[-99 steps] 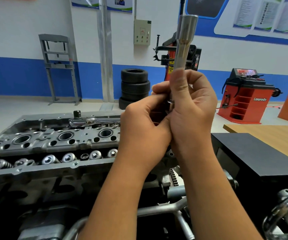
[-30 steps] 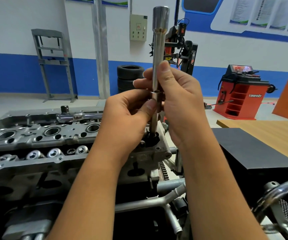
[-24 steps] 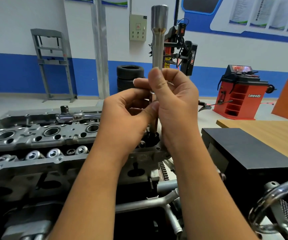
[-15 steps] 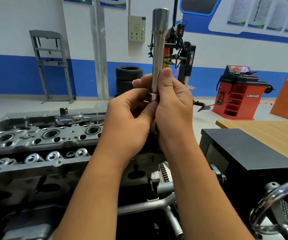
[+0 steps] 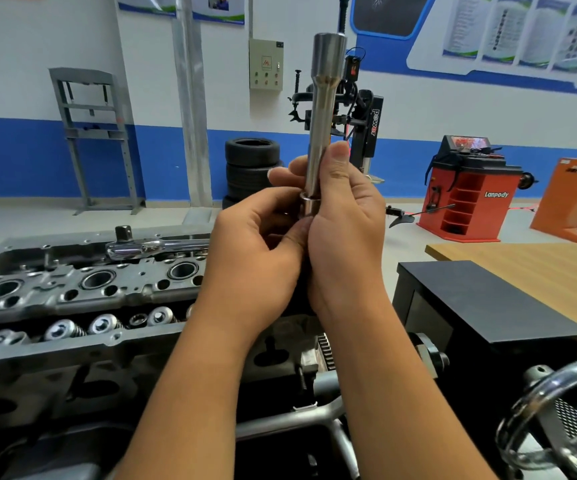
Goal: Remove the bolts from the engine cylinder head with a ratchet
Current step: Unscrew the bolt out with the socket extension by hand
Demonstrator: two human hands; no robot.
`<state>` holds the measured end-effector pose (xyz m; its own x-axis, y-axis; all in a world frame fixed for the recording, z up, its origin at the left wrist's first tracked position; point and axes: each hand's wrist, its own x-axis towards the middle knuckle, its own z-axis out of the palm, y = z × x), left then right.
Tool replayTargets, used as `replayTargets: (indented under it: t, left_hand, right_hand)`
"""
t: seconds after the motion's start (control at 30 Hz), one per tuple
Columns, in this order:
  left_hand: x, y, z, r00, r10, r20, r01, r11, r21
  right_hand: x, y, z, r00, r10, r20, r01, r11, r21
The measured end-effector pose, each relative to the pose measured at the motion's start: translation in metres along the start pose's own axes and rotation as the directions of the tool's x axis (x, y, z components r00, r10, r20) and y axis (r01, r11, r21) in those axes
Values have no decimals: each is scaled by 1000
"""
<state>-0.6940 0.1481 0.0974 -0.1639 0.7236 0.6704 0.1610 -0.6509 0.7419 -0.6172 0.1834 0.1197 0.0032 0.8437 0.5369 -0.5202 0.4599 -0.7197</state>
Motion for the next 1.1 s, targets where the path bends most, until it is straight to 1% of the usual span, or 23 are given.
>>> replayTargets:
  t: [0.1, 0.2, 0.33, 0.4, 0.5, 0.6, 0.7, 0.83, 0.87, 0.93, 1.0, 1.1]
  left_hand:
    - [-1, -1, 0, 998, -9, -56, 9, 1000, 1]
    - [-1, -3, -2, 998, -19, -58, 19, 1000, 13]
    - [0, -2, -2, 999, -5, 49, 7, 999, -32]
    - [0, -1, 0, 997, 3, 81, 0, 999, -43]
    - [0, -1, 1, 999, 9, 46, -8, 1000, -13]
    - [0, -4, 1, 1000, 11, 2, -11, 1000, 5]
    - [-1, -5, 3, 999, 28, -26, -27, 999, 30]
    - [-2, -2, 2, 995, 63, 83, -65, 997, 31]
    - [-2, -1, 2, 993, 67, 92, -69, 997, 26]
    - [-1, 0, 4, 996, 62, 72, -63, 998, 12]
    - [-2, 0, 6, 999, 46, 0, -46, 999, 17]
    - [-3, -2, 7, 996, 16, -90, -9, 997, 75]
  right_hand:
    - [-4, 0, -1, 999, 9, 32, -12, 997, 70]
    - [-4, 2, -2, 998, -42, 43, 41, 999, 35]
    - [0, 2, -5, 989, -142, 34, 145, 984, -108]
    - [2, 1, -5, 990, -140, 12, 140, 978, -151]
    - [1, -4, -5, 994, -105, 9, 105, 989, -105]
    - [-1, -8, -7, 992, -121, 41, 123, 990, -66]
    - [-3, -9, -5, 992, -123, 43, 124, 991, -42]
    - [-3, -11, -3, 988, -141, 69, 148, 984, -105]
    - [-2, -12, -3, 988, -134, 73, 141, 984, -112]
    - [0, -16, -6, 990, -116, 76, 123, 988, -89]
    - [-1, -18, -6, 991, -115, 67, 118, 992, -40]
    - [-3, -18, -6, 986, -160, 35, 161, 987, -20]
